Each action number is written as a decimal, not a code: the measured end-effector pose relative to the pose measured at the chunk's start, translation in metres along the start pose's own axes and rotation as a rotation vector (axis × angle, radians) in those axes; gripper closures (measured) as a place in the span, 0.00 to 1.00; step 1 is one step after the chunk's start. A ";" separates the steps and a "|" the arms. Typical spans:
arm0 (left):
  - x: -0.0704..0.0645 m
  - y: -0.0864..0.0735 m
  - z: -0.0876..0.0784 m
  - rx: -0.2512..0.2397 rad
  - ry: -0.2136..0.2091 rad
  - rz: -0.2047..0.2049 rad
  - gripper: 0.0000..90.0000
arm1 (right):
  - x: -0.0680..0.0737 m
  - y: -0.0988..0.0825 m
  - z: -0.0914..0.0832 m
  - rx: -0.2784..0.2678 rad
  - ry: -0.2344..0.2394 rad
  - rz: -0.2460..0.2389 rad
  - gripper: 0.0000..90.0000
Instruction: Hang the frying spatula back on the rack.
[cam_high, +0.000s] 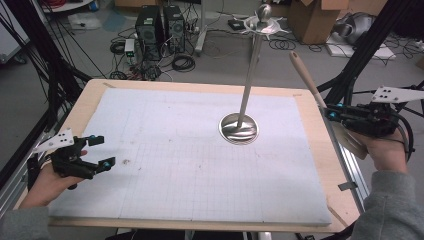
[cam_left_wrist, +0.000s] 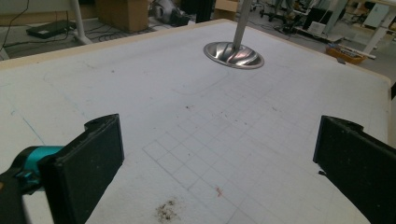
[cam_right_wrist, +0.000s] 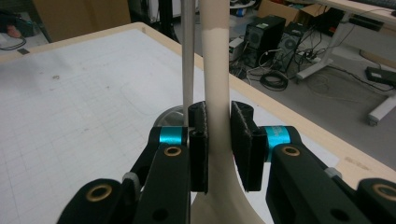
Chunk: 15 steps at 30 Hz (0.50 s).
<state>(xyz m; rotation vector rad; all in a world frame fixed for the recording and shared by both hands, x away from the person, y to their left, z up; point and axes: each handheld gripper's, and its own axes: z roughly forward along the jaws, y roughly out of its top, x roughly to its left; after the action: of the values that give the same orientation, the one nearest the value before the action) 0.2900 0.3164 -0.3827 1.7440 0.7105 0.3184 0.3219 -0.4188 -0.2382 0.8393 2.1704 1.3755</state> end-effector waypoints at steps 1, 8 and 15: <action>0.000 0.000 0.000 -0.001 -0.001 0.001 0.02 | 0.000 0.001 -0.001 -0.001 -0.002 0.006 0.87; 0.000 0.000 0.000 0.001 0.000 0.001 0.02 | 0.000 0.006 -0.001 -0.003 -0.003 -0.002 0.87; 0.000 0.000 -0.001 0.001 0.000 0.000 0.02 | -0.001 0.009 0.000 -0.012 -0.005 0.006 0.87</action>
<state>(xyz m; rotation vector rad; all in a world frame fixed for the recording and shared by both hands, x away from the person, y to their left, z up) 0.2895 0.3172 -0.3828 1.7450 0.7108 0.3189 0.3248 -0.4169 -0.2297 0.8447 2.1558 1.3862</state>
